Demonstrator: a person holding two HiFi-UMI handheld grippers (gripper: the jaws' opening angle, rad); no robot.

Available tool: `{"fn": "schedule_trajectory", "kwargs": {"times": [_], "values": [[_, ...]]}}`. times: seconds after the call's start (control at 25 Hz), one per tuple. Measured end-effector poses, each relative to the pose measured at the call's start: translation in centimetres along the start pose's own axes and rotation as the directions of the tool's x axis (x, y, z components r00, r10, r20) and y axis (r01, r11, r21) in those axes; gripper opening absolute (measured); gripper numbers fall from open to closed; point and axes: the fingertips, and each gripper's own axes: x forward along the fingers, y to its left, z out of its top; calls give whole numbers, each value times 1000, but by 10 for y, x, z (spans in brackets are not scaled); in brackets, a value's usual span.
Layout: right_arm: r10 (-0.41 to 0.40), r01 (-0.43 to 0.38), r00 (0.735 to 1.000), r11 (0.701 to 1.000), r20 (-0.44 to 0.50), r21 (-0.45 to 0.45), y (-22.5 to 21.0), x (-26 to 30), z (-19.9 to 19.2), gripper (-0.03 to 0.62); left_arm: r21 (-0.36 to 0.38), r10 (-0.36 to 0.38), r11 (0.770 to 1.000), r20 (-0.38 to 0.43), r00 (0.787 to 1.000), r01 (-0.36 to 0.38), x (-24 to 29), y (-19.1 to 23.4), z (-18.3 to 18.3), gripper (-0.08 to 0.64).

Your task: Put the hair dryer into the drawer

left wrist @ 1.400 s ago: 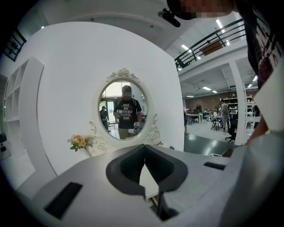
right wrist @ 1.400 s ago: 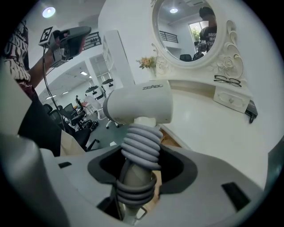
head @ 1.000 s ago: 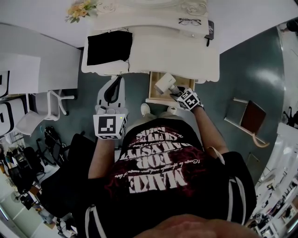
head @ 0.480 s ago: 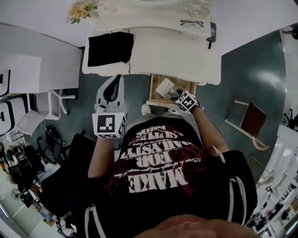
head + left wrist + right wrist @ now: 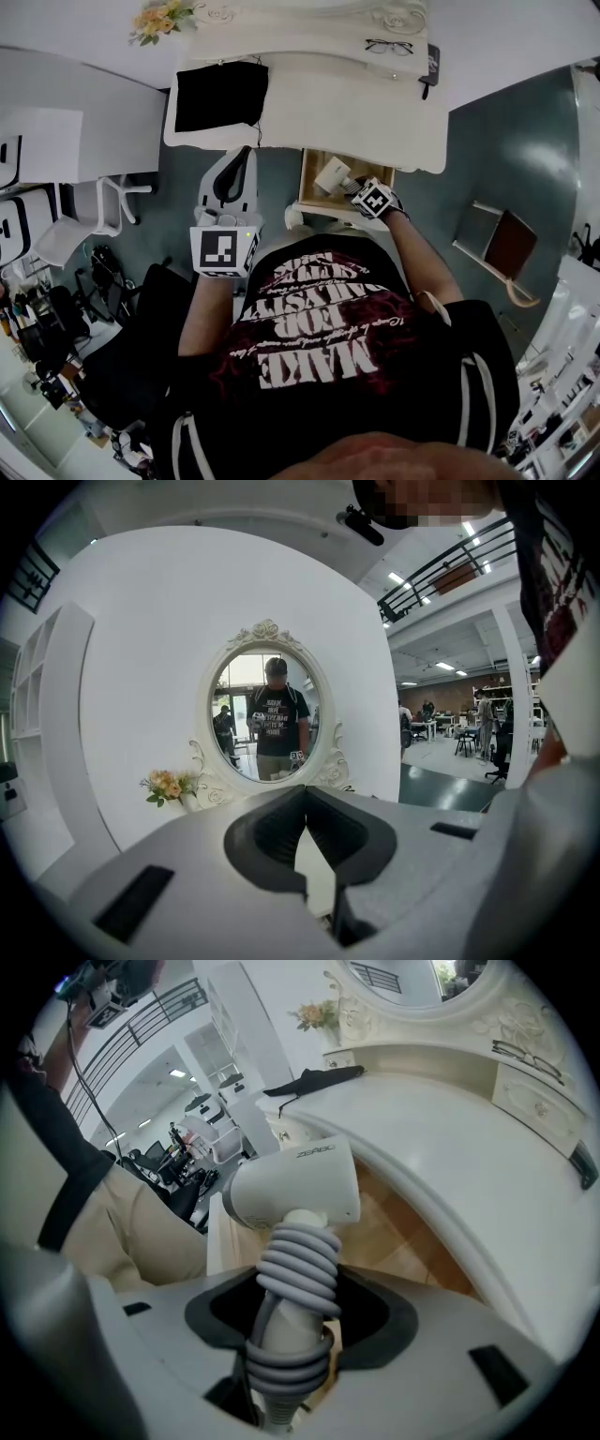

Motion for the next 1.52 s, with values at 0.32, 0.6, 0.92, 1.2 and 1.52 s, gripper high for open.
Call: {"fn": "schedule_trajectory", "kwargs": {"times": [0.32, 0.6, 0.92, 1.2, 1.52], "values": [[-16, 17, 996, 1000, -93, 17, -19, 22, -12, 236, -1, 13, 1000, -24, 1000, -13, 1, -5, -7, 5], [18, 2, 976, 996, -215, 94, -19, 34, -40, 238, 3, 36, 999, -40, 999, -36, -6, -2, -11, 5], [-20, 46, 986, 987, -166, 155, -42, 41, -41, 244, 2, 34, 999, -46, 998, -34, -11, 0, -16, 5], [-26, 37, 998, 981, -59, 190, -43, 13, -33, 310, -12, -10, 1000, -12, 1000, 10, -6, -3, -12, 5], [-105, 78, 990, 962, 93, 263, -35, -34, -29, 316, -9, -108, 994, 26, 994, 108, 1, -21, -5, 5]]}}
